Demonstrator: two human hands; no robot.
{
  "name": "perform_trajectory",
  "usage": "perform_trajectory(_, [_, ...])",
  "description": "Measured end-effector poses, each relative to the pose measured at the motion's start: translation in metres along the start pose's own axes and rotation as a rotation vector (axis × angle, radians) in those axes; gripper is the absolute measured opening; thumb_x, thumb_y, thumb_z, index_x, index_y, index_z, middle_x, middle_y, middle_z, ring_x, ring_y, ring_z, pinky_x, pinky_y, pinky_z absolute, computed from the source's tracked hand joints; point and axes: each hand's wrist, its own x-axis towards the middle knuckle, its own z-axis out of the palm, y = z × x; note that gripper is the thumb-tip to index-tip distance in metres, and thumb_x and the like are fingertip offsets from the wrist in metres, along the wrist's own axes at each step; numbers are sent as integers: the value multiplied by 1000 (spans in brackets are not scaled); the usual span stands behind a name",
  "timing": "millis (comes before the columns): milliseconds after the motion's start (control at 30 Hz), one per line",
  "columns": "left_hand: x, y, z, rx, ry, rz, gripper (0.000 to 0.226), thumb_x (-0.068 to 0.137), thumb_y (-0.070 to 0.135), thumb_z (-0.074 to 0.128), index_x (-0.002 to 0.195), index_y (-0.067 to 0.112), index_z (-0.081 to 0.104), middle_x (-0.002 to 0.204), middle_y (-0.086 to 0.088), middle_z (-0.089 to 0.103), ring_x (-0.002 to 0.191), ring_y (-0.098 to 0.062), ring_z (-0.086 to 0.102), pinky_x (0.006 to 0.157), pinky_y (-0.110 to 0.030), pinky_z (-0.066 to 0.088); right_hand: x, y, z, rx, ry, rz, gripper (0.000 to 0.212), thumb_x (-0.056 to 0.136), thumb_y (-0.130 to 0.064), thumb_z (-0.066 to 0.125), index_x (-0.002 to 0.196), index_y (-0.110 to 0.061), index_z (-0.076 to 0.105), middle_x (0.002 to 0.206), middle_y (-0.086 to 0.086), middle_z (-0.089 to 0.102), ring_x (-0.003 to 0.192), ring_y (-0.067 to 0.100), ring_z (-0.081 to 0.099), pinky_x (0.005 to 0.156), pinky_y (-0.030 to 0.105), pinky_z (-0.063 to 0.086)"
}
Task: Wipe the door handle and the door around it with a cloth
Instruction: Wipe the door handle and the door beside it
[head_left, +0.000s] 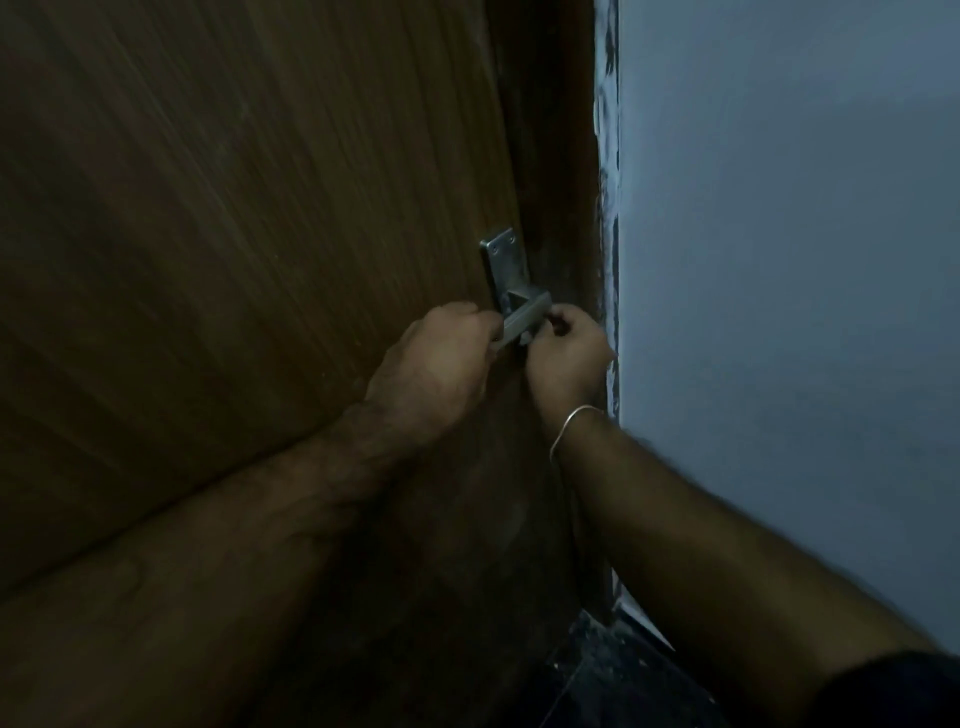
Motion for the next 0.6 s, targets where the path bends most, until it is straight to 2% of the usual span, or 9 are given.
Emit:
perform_trajectory(67, [4,2,-2,-8,-52,-39,33,96,18,54,129,19,53,125,-4,53,111,-17,53,87,-28,44,-1,3,0,-51,-30,-68,21,88,-4,60,102,-12,74,97,1,73,87,12,62,77,17,44])
perform_trajectory(200, [4,0,0,-23,-30,-56,33,94,17,57,127,22,54,121,0,58,103,-13,56,76,-24,42,1,20,-7,-196,-161,-119,18,87,-6,63,101,-8,76,99,6,74,91,17,66,76,11,42])
perform_trajectory(300, [7,-2,2,-78,-47,-87,32,93,15,59,124,23,54,117,2,58,96,-8,53,71,-23,41,9,-3,-16,-42,-103,-129,21,87,-6,66,106,-12,75,102,-1,74,83,-1,61,68,-7,38])
perform_trajectory(333, [7,-2,1,-97,-60,-91,31,92,15,59,122,24,55,115,2,58,95,-8,53,72,-23,43,12,-12,-21,-2,-74,-161,22,87,-6,66,106,-13,75,102,-3,74,82,-6,61,68,-8,37])
perform_trajectory(400, [7,-2,-2,-118,-80,-88,30,92,16,59,120,24,55,113,2,58,96,-12,56,76,-28,48,13,-32,-30,5,-102,-243,25,87,-1,63,106,-12,75,105,-4,73,91,-2,64,73,-7,38])
perform_trajectory(500, [7,-2,-2,-125,-73,-76,30,92,16,59,121,25,56,111,2,59,97,-14,58,77,-30,50,21,-78,-41,-83,-204,-511,31,88,5,55,110,-8,73,114,-4,69,106,5,61,88,-2,40])
perform_trajectory(600, [6,-3,-3,-108,-50,-71,30,93,15,59,122,22,56,113,-1,61,98,-16,60,77,-31,52,40,-131,-36,-270,-194,-924,26,87,3,57,106,-3,73,114,6,68,105,11,60,95,10,44])
